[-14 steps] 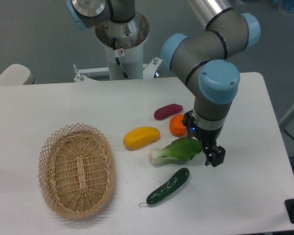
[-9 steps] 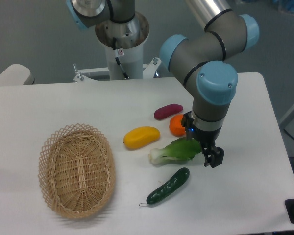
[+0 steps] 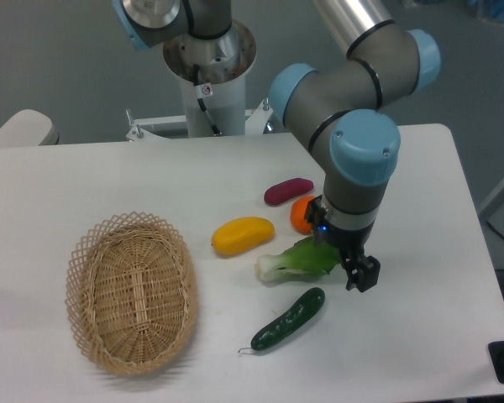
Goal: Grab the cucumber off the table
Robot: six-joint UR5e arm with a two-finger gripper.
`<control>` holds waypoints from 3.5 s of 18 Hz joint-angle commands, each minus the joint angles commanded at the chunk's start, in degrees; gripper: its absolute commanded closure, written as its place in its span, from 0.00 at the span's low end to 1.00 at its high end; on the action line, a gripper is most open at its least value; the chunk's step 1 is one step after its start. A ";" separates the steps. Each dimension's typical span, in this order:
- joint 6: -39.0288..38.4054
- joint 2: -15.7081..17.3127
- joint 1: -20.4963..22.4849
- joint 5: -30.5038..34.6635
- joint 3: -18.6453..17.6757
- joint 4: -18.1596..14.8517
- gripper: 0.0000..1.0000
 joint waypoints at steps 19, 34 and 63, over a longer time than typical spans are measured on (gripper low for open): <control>-18.73 -9.32 -5.98 8.35 -2.98 10.55 0.00; -19.35 -12.22 -6.16 8.70 -4.74 15.56 0.00; -18.82 -3.80 -7.39 -1.21 -4.30 14.26 0.77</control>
